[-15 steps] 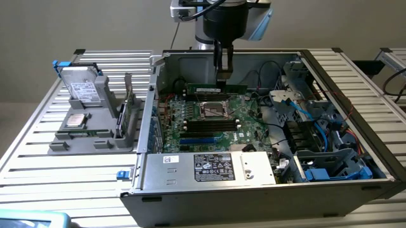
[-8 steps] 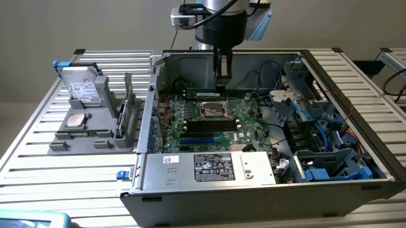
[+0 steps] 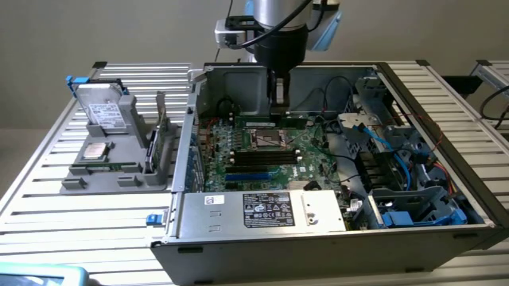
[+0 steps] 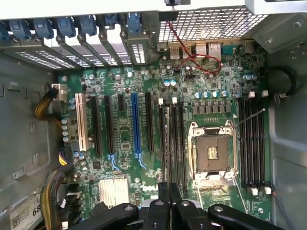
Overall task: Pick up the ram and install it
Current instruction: 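Pick up the ram and move it above insertion slot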
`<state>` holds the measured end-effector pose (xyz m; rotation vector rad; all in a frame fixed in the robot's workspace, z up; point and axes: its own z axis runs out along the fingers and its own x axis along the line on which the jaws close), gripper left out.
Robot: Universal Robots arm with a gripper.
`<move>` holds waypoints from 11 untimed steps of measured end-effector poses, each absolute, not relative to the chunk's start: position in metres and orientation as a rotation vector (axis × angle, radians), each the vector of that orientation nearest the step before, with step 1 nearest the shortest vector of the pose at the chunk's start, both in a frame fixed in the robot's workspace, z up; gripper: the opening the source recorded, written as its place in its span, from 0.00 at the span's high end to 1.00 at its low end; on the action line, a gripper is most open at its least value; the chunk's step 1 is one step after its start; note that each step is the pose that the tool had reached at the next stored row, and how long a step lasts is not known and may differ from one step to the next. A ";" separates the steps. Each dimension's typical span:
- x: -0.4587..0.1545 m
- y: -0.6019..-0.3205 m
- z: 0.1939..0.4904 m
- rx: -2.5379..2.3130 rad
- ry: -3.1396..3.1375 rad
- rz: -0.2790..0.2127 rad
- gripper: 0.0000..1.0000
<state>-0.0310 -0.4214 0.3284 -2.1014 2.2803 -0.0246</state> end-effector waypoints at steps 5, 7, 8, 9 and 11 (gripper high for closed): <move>-0.031 -0.421 0.319 -2.101 2.280 -0.025 0.88; -0.031 -0.421 0.319 -2.101 2.280 -0.025 0.88; -0.031 -0.421 0.318 -2.101 2.280 -0.024 0.88; -0.031 -0.421 0.318 -2.101 2.280 -0.024 0.88; -0.031 -0.421 0.318 -2.100 2.279 -0.023 0.88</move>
